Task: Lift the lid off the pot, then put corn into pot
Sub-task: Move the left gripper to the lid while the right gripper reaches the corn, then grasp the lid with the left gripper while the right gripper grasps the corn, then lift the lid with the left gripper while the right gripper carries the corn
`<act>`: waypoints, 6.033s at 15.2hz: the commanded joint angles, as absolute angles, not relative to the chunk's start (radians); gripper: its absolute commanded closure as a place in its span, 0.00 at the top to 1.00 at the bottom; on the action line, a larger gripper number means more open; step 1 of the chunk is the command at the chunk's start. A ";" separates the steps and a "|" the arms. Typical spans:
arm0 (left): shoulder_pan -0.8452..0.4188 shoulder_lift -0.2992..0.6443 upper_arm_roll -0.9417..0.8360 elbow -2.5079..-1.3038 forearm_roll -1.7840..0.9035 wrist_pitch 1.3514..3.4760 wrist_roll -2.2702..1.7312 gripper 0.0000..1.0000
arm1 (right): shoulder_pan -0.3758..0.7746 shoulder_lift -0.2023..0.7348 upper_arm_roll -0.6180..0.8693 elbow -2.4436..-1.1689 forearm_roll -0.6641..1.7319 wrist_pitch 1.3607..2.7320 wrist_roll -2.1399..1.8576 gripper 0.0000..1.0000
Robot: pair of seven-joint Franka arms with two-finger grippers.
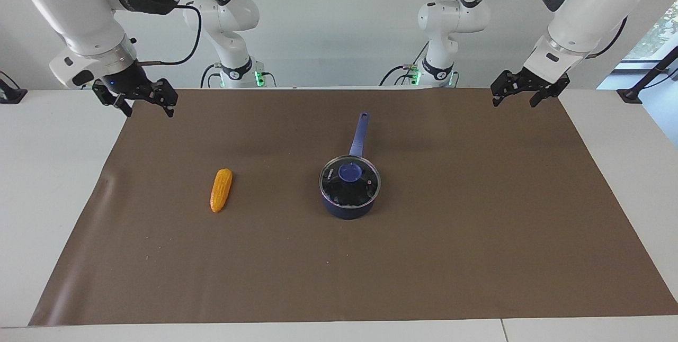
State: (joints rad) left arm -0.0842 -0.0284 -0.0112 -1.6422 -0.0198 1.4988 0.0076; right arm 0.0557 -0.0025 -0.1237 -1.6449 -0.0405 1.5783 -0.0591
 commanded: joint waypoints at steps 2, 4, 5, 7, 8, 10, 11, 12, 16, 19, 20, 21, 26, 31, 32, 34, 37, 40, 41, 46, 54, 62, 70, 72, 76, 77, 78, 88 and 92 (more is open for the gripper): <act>-0.084 -0.037 -0.014 -1.647 -0.035 1.509 -0.015 1.00 | 0.051 -0.015 -0.120 -1.654 -0.018 1.577 -0.054 1.00; -0.087 -0.041 -0.015 -1.652 -0.035 1.514 -0.006 1.00 | 0.049 -0.017 -0.120 -1.654 -0.018 1.577 -0.054 1.00; -0.087 -0.041 -0.017 -1.654 -0.035 1.513 -0.006 1.00 | 0.051 -0.015 -0.120 -1.655 -0.018 1.577 -0.054 1.00; -0.090 -0.040 -0.017 -1.651 -0.037 1.520 -0.027 1.00 | 0.043 -0.015 -0.120 -1.655 -0.018 1.575 -0.054 1.00; -0.100 -0.037 -0.018 -1.651 -0.038 1.555 -0.050 1.00 | 0.041 -0.015 -0.120 -1.655 -0.018 1.575 -0.054 1.00; -0.152 -0.022 -0.020 -1.645 -0.115 1.618 -0.127 1.00 | 0.038 -0.017 -0.124 -1.655 -0.017 1.574 -0.060 1.00; -0.200 0.004 -0.024 -1.631 -0.121 1.635 -0.179 1.00 | 0.041 -0.020 -0.124 -1.666 -0.009 1.578 -0.075 1.00; -0.278 0.052 -0.028 -1.594 -0.117 1.653 -0.266 1.00 | 0.049 -0.041 -0.124 -1.722 -0.002 1.607 -0.104 1.00; -0.498 0.378 -0.022 -1.306 -0.098 1.670 -0.552 1.00 | 0.122 -0.060 -0.120 -1.951 0.018 1.926 -0.098 1.00; -0.583 0.469 -0.021 -1.259 -0.080 1.758 -0.629 1.00 | 0.158 0.029 -0.118 -2.029 0.020 2.089 -0.032 1.00; -0.603 0.497 -0.018 -1.259 -0.077 1.775 -0.643 1.00 | 0.160 0.053 -0.118 -2.067 0.020 2.158 -0.023 1.00; -0.617 0.512 -0.020 -1.258 -0.058 1.792 -0.647 1.00 | 0.158 0.072 -0.118 -2.104 0.020 2.213 -0.025 1.00; -0.621 0.558 -0.026 -1.259 0.009 1.842 -0.637 1.00 | 0.166 0.184 -0.117 -2.154 0.023 2.362 -0.015 1.00; -0.624 0.569 -0.026 -1.278 0.009 1.876 -0.615 1.00 | 0.183 0.235 -0.117 -2.151 0.023 2.396 0.014 0.94; -0.624 0.569 -0.026 -1.278 0.009 1.876 -0.615 1.00 | 0.186 0.235 -0.117 -2.148 0.023 2.387 0.012 0.67; -0.624 0.569 -0.026 -1.279 0.008 1.878 -0.615 1.00 | 0.187 0.235 -0.117 -2.141 0.023 2.372 0.011 0.12; -0.624 0.569 -0.026 -1.290 0.006 1.879 -0.615 1.00 | 0.187 0.233 -0.110 -2.135 0.023 2.350 0.012 0.00; -0.626 0.569 -0.026 -1.292 0.005 1.888 -0.615 1.00 | 0.187 0.241 -0.110 -2.082 0.020 2.258 0.014 0.00; -0.630 0.568 -0.026 -1.293 0.003 1.897 -0.615 0.99 | 0.187 0.244 -0.110 -2.066 0.020 2.238 0.015 0.00; -0.641 0.568 -0.026 -1.308 0.008 1.905 -0.618 0.98 | 0.189 0.244 -0.110 -2.059 0.014 2.221 0.015 0.00; -0.650 0.565 -0.026 -1.318 0.009 1.907 -0.618 0.86 | 0.198 0.244 -0.110 -2.060 0.014 2.224 0.014 0.00; -0.650 0.557 -0.025 -1.316 0.002 1.884 -0.621 0.00 | 0.201 0.244 -0.110 -2.060 0.014 2.227 0.015 0.00; -0.409 0.315 -0.018 -1.304 -0.080 1.625 -0.504 0.00 | 0.247 0.244 -0.109 -1.895 0.021 2.064 0.018 0.00; -0.260 0.276 -0.015 -1.340 -0.080 1.566 -0.294 0.00 | 0.290 0.255 -0.072 -1.702 0.060 1.891 0.102 0.00; -0.001 0.212 -0.015 -1.544 -0.078 1.694 0.061 0.00 | 0.467 0.377 -0.064 -1.402 0.083 1.756 0.423 0.00; 0.033 0.192 -0.011 -1.622 -0.072 1.762 0.128 0.00 | 0.513 0.393 -0.064 -1.390 0.097 1.770 0.484 0.00; 0.057 0.190 -0.011 -1.691 -0.069 1.834 0.176 0.00 | 0.567 0.411 -0.064 -1.384 0.089 1.814 0.538 0.00; 0.095 0.238 -0.011 -1.979 -0.037 2.190 0.250 0.00 | 0.661 0.534 -0.066 -1.542 0.049 2.161 0.640 0.00; 0.098 0.256 -0.011 -1.980 -0.037 2.203 0.250 0.00 | 0.654 0.528 -0.066 -1.542 0.055 2.140 0.641 0.47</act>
